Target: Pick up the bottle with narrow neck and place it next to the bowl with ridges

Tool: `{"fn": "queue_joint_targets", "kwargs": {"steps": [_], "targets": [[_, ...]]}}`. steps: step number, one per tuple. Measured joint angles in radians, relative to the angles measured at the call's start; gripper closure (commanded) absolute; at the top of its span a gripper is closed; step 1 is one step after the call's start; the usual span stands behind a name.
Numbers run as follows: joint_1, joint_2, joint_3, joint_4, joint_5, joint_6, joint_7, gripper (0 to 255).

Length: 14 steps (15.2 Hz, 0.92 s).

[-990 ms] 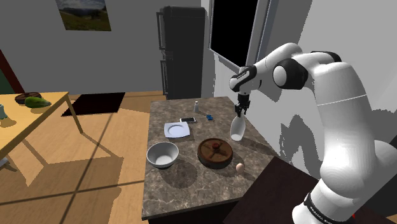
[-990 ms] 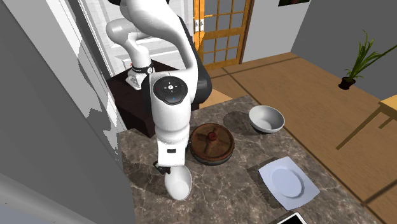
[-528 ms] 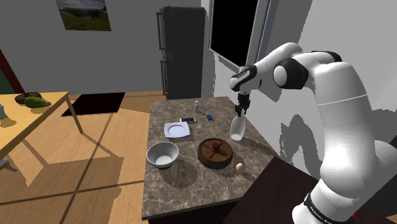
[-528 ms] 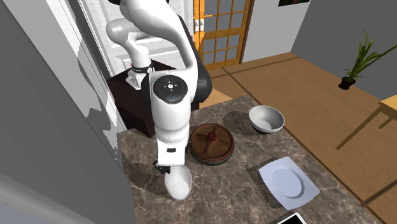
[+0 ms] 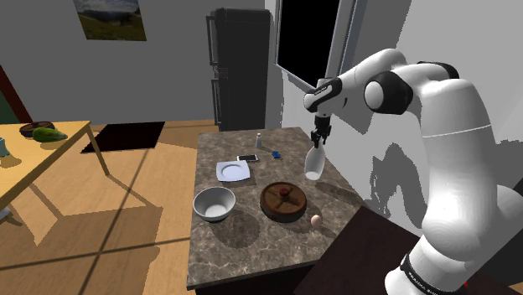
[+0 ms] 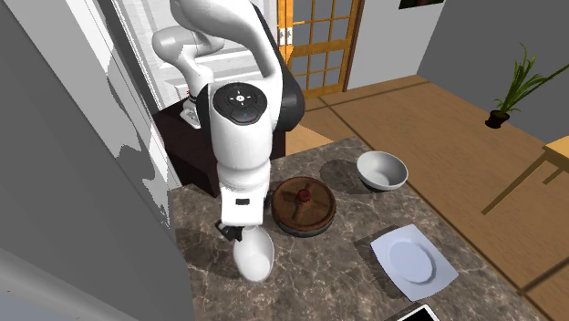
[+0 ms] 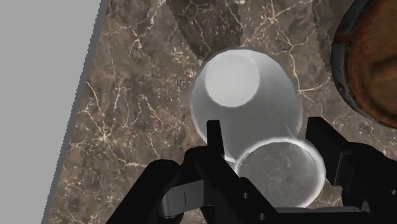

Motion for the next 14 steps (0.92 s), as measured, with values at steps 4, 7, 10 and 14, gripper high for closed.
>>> {"fn": "queue_joint_targets", "kwargs": {"steps": [4,7,10,14], "targets": [[0.003,-0.026,-0.005,0.014,-0.007,-0.039,0.003,255],[0.005,-0.043,-0.008,0.028,-0.012,-0.07,0.004,255],[0.006,-0.06,-0.011,0.046,-0.016,-0.105,0.005,255],[0.008,-0.081,-0.014,0.069,-0.022,-0.147,0.007,255]]}}
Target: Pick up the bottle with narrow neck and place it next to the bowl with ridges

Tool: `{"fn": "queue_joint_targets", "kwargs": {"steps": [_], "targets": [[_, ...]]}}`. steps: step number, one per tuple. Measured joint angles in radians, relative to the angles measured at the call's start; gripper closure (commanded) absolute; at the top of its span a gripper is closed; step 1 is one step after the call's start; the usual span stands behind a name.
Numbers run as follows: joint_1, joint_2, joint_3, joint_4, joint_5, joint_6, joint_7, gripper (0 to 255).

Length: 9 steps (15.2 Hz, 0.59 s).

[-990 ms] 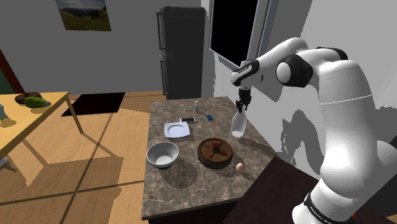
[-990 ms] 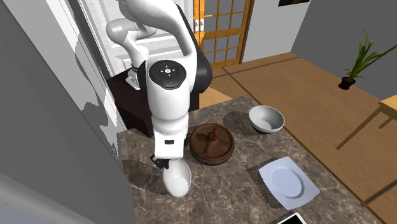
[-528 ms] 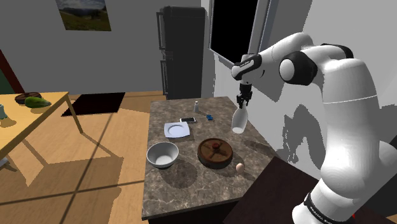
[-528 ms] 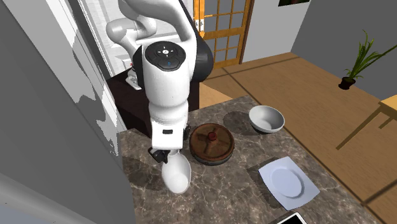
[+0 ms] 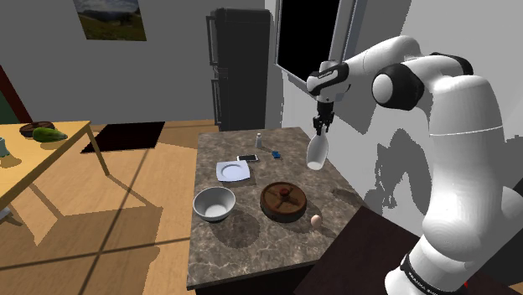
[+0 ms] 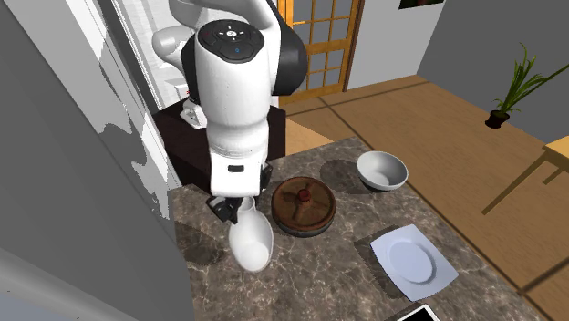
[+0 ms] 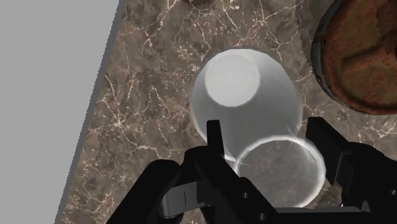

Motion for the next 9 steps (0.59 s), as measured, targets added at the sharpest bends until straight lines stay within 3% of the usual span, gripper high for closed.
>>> {"fn": "queue_joint_targets", "kwargs": {"steps": [9], "targets": [[0.001,-0.033,-0.006,0.068,-0.01,-0.099,0.002,255]]}}
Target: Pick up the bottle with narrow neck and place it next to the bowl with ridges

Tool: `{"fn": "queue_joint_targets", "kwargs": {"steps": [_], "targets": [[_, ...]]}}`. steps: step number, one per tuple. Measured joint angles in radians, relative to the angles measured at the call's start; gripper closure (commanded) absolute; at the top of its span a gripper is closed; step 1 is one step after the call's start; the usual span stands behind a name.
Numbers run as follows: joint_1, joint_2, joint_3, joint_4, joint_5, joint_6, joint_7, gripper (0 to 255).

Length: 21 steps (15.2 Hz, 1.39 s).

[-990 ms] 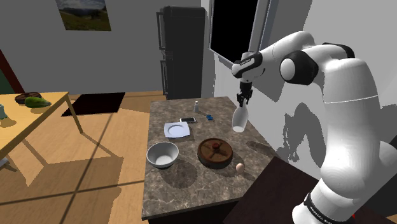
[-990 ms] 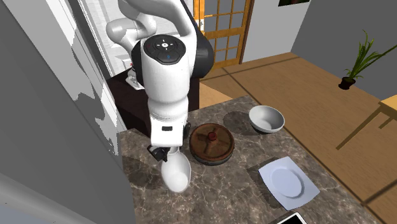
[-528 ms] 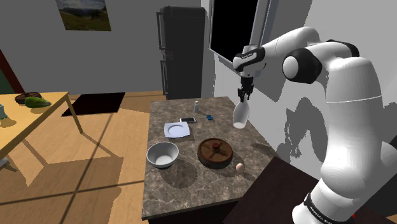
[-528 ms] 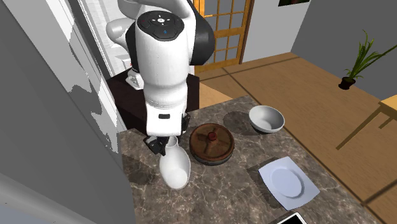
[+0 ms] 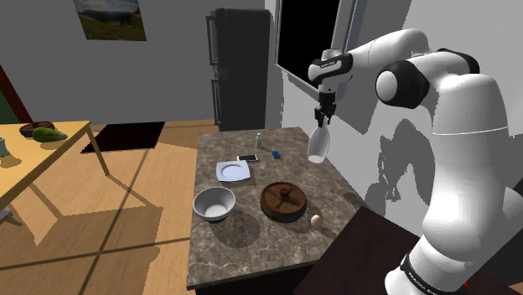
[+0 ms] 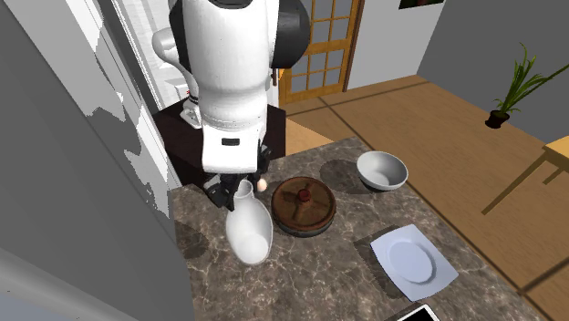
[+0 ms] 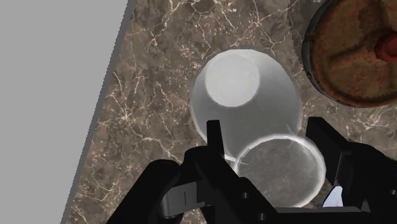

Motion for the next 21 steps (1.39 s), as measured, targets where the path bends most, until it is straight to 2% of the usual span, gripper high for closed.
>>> {"fn": "queue_joint_targets", "kwargs": {"steps": [13,21], "targets": [[-0.008,-0.018,-0.005,0.151,-0.006,-0.168,-0.001,255],[-0.025,0.007,-0.006,0.299,0.0,-0.289,-0.007,255]]}}
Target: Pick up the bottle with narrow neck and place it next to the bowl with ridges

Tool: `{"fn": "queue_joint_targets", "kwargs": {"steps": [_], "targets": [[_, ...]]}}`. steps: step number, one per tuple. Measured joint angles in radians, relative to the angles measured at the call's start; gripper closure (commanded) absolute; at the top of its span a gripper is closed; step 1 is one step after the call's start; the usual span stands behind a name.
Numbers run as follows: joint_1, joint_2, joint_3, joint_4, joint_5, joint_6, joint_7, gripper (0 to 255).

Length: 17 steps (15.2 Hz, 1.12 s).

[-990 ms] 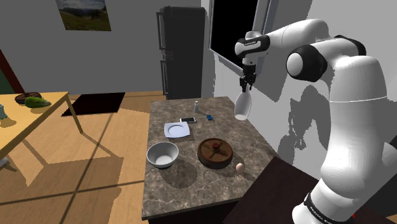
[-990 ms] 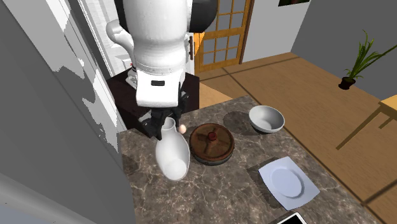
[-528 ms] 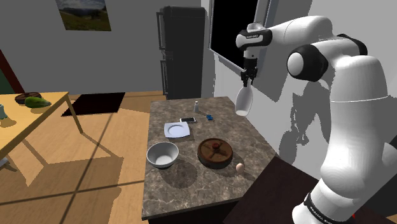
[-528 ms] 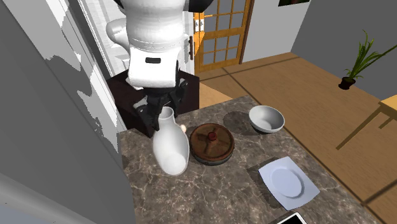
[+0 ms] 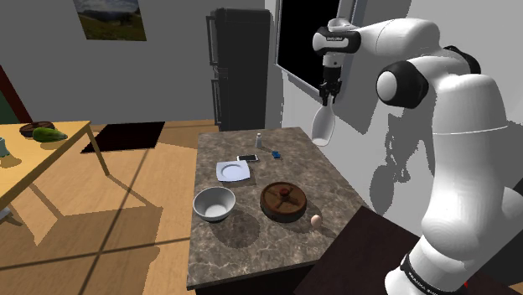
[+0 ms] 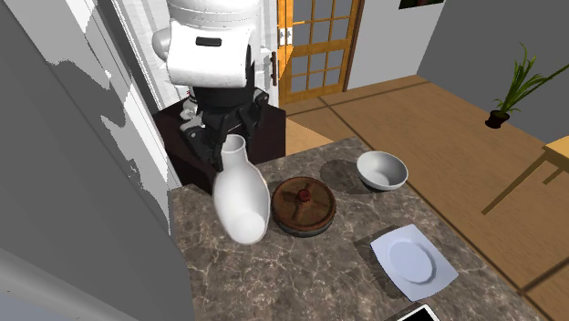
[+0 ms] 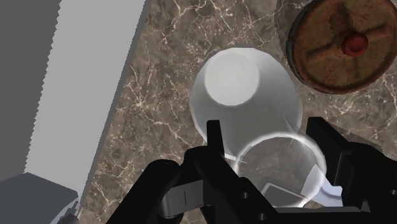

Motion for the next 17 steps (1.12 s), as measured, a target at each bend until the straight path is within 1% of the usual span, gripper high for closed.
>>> {"fn": "queue_joint_targets", "kwargs": {"steps": [3,9,10,14,17], "targets": [[-0.006,0.007,-0.001,0.052,0.002,-0.045,-0.002,255],[-0.028,0.058,0.002,0.213,0.014,-0.154,-0.003,255],[-0.018,0.046,0.003,0.201,0.011,-0.155,0.005,255],[0.071,-0.092,0.009,-0.004,-0.024,-0.089,0.073,255],[0.128,-0.15,0.024,-0.088,-0.04,-0.064,0.136,255]]}}
